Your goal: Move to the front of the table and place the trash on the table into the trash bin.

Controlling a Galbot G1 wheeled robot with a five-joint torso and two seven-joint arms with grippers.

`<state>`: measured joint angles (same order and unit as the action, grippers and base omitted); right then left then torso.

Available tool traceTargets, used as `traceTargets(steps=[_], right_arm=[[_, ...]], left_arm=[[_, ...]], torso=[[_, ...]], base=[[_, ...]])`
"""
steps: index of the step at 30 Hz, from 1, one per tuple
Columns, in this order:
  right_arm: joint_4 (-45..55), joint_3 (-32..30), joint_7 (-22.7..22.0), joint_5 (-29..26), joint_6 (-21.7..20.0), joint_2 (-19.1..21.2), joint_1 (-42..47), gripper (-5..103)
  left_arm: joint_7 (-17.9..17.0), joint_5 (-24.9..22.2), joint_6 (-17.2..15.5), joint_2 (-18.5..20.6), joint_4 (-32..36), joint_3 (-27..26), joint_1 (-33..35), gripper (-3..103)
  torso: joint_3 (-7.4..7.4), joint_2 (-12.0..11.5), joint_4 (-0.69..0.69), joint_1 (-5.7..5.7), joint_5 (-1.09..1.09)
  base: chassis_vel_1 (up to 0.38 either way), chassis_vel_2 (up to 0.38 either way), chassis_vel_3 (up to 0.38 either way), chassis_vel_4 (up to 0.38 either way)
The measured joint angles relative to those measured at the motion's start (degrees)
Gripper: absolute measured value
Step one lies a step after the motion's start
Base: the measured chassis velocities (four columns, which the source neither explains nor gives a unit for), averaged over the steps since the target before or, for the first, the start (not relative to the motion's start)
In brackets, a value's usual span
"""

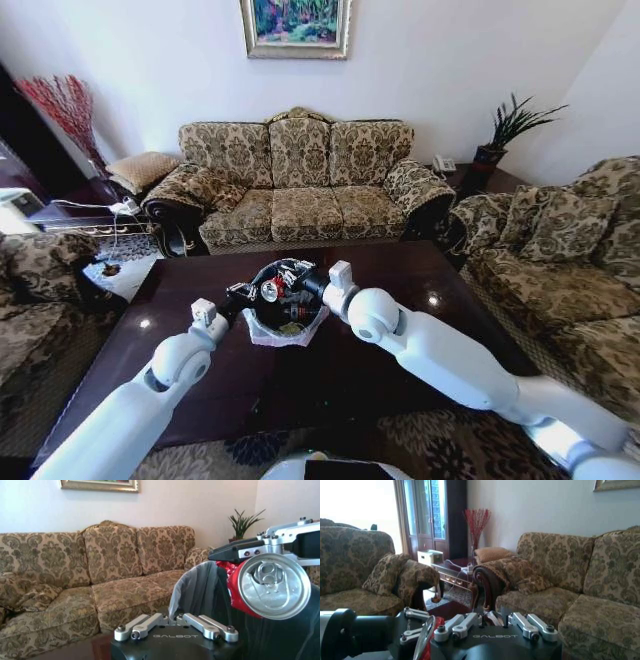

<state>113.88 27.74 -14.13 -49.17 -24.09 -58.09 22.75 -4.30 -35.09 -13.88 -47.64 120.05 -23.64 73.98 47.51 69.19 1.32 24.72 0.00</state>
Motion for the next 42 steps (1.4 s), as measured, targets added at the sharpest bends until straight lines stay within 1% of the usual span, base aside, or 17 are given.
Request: traceTargets(steps=[7, 9, 11, 12, 15, 18, 19, 22, 25, 27, 29, 30, 34, 36, 38, 41, 42], right_arm=[[-0.12, -0.21, 0.04, 0.50, 0.46, 0.26, 0.28, 23], [-0.23, -0.24, 0.09, 0.59, 0.57, 0.12, 0.33, 31], [-0.28, -0.24, 0.09, 0.60, 0.59, 0.02, 0.33, 31], [-0.40, -0.14, 0.09, 0.62, 0.63, -0.17, 0.33, 41], [-0.55, 0.00, 0.12, 0.69, 0.71, -0.35, 0.32, 46], [-0.70, 0.10, 0.17, 0.93, 1.22, -0.77, 0.30, 62], [-0.70, 0.10, 0.17, 0.93, 1.22, -0.77, 0.30, 62], [-0.65, -0.06, -0.13, 2.37, 2.61, -1.06, 0.32, 73], [0.66, -5.09, -2.61, 5.03, 3.84, -0.66, 2.60, 90], [0.90, -7.76, -3.13, 5.42, 3.84, 0.41, 4.38, 95], [0.94, -11.81, -3.32, 6.19, 3.84, 2.28, 7.56, 95], [0.77, -15.25, -3.78, 7.38, 4.05, 4.15, 10.60, 100], [-0.40, -20.02, -6.15, 9.60, 4.95, 7.06, 16.49, 100], [-1.76, -22.00, -6.95, 10.39, 5.23, 7.20, 18.78, 100], [-6.61, -25.79, -6.54, 12.36, 5.53, 5.61, 23.16, 100], [-15.26, -29.95, -4.20, 15.11, 8.69, 2.93, 28.16, 100], [-18.50, -31.52, -3.16, 15.87, 9.85, 1.96, 29.78, 100]], left_arm=[[0.06, -0.03, -0.04, -0.17, 0.11, -0.18, 0.10, 3], [0.10, -0.05, -0.05, -0.22, 0.13, -0.20, 0.12, 3], [0.11, -0.05, -0.05, -0.26, 0.14, -0.21, 0.13, 3], [0.14, -0.05, -0.06, -0.32, 0.16, -0.22, 0.17, 3], [0.18, -0.05, -0.06, -0.33, 0.16, -0.27, 0.24, 3], [0.25, -0.04, -0.06, -0.34, 0.16, -0.43, 0.31, 3], [0.25, -0.04, -0.06, -0.34, 0.16, -0.43, 0.31, 3], [0.29, -0.01, -0.06, -0.37, 0.00, -0.47, 0.29, 3], [-0.05, 0.64, -0.06, -1.22, -0.89, -1.18, 0.31, 3], [-0.56, 0.63, -0.11, -1.65, -0.91, -1.82, 0.45, 3], [-0.95, 0.61, -0.22, -2.07, -0.92, -2.55, 0.54, 3], [-1.22, 0.61, -0.30, -2.45, -1.02, -3.11, 0.58, 3], [-1.49, 0.69, -0.36, -3.11, -1.12, -3.72, 0.76, 3], [-1.53, 0.88, -0.36, -3.57, -1.08, -4.13, 1.36, 3], [-2.05, 2.23, -0.34, -4.72, -0.92, -4.71, 2.44, 3], [-2.44, 3.48, -0.28, -5.53, -1.10, -4.69, 2.63, 3], [-2.42, 3.71, -0.27, -5.65, -1.11, -4.62, 2.69, 3]], torso=[[0.00, 0.00, 0.00, 0.00, 0.00], [0.00, 0.00, 0.00, 0.00, 0.00], [0.00, 0.00, 0.00, 0.00, 0.00], [0.00, 0.00, 0.00, 0.00, 0.00], [0.00, 0.00, 0.00, 0.00, 0.00], [0.00, 0.00, 0.01, 0.00, 0.00], [0.00, 0.00, 0.01, 0.00, 0.00], [0.00, 0.00, 0.01, 0.00, 0.00], [0.00, 0.00, 0.04, 0.00, 0.00], [0.00, 0.00, 0.04, 0.00, -0.01], [0.00, 0.00, 0.01, 0.00, 0.01], [0.00, 0.00, -0.01, 0.00, 0.01], [0.00, 0.00, -0.04, 0.00, 0.02], [-0.01, 0.00, -0.06, 0.00, 0.02], [-0.01, 0.00, 0.03, -0.01, 0.00], [0.00, 0.00, 0.06, -0.01, 0.00], [0.00, 0.00, 0.02, 0.00, 0.03]], base=[[0.000, 0.000, 0.000, 0.000], [0.000, 0.000, 0.000, 0.000], [0.000, 0.000, 0.000, 0.000], [0.000, 0.000, 0.000, 0.000], [0.000, 0.000, 0.000, 0.000], [0.000, 0.000, 0.000, 0.000], [0.000, 0.000, 0.000, 0.000], [0.000, 0.000, 0.000, 0.000], [0.000, 0.000, 0.000, 0.000], [0.000, 0.000, 0.000, 0.000], [0.000, 0.000, 0.000, 0.000], [0.000, 0.000, 0.000, 0.000], [0.000, 0.000, 0.000, 0.000], [0.000, 0.000, 0.000, 0.000], [0.000, 0.000, 0.000, 0.000], [0.000, 0.000, 0.000, 0.000], [0.000, 0.000, 0.000, 0.000]])
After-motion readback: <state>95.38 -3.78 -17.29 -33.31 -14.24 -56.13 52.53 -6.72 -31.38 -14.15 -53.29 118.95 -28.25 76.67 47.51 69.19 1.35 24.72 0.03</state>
